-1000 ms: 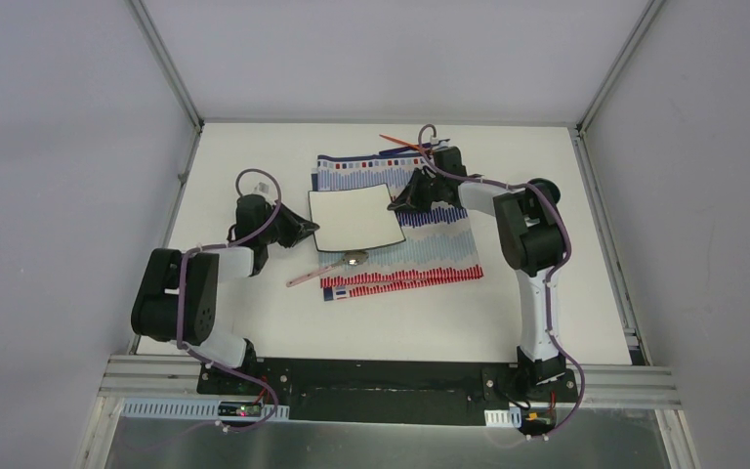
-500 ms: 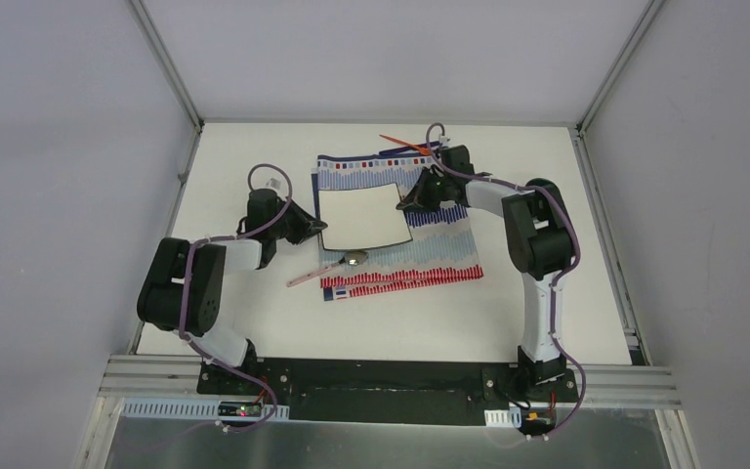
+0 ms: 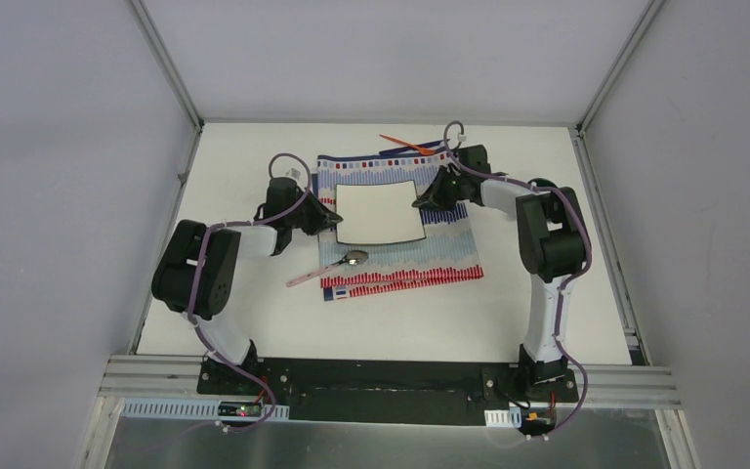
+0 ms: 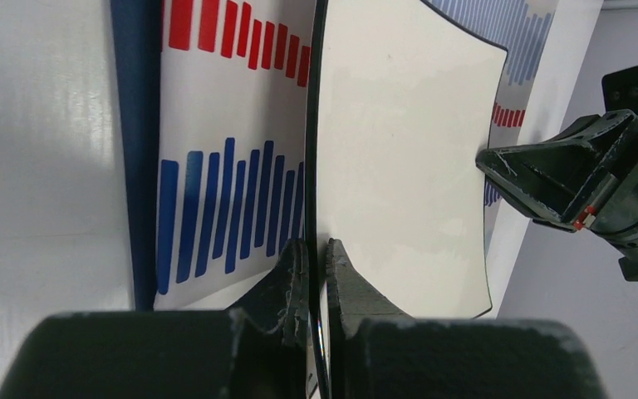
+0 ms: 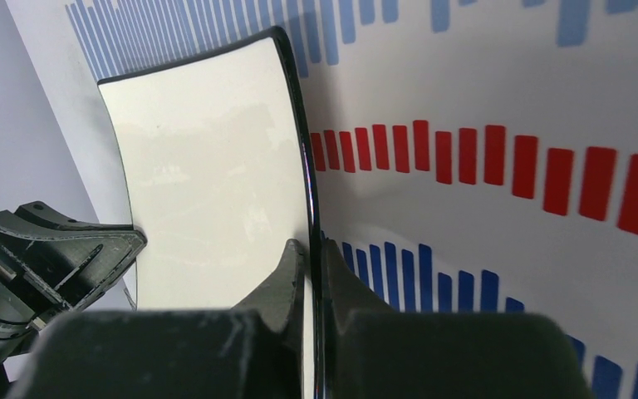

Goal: Set the dinner table for one person
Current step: Place the plate on the napkin.

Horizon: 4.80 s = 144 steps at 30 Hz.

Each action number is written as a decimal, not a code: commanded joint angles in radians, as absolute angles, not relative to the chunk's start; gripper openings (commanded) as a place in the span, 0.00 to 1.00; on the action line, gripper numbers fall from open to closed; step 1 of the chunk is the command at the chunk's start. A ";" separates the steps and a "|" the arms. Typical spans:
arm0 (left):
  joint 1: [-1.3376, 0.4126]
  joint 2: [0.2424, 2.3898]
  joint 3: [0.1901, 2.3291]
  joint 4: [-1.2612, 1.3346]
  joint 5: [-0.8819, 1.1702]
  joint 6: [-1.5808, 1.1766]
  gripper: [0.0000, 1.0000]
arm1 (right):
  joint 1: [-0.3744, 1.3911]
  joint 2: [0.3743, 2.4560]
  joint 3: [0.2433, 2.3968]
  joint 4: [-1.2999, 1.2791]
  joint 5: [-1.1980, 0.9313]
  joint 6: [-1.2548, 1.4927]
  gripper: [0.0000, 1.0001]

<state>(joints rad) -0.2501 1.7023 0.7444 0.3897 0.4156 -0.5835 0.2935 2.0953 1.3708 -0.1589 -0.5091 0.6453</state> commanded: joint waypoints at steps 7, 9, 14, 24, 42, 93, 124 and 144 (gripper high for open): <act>-0.348 1.775 0.873 0.506 0.405 -0.554 0.00 | 0.255 2.005 1.346 -0.159 -0.504 0.597 0.00; -0.364 1.794 0.891 0.506 0.402 -0.556 0.00 | 0.244 2.004 1.351 -0.161 -0.508 0.596 0.00; -0.392 1.813 0.910 0.502 0.389 -0.554 0.00 | 0.233 2.017 1.376 -0.170 -0.516 0.596 0.00; -0.396 1.802 0.888 0.508 0.382 -0.556 0.00 | 0.233 2.092 1.423 -0.170 -0.525 0.605 0.00; -0.400 1.874 0.889 0.551 0.395 -0.573 0.00 | 0.232 2.150 1.491 -0.192 -0.526 0.599 0.00; -0.413 1.642 0.918 0.089 0.150 -0.385 0.67 | 0.229 2.088 1.567 -0.257 -0.493 0.565 0.33; -0.411 1.831 0.991 0.130 0.158 -0.358 0.00 | 0.213 2.250 1.714 -0.397 -0.326 0.451 0.00; -0.411 1.890 0.995 0.149 0.210 -0.362 0.00 | 0.232 2.004 1.269 -0.227 -0.332 0.528 0.00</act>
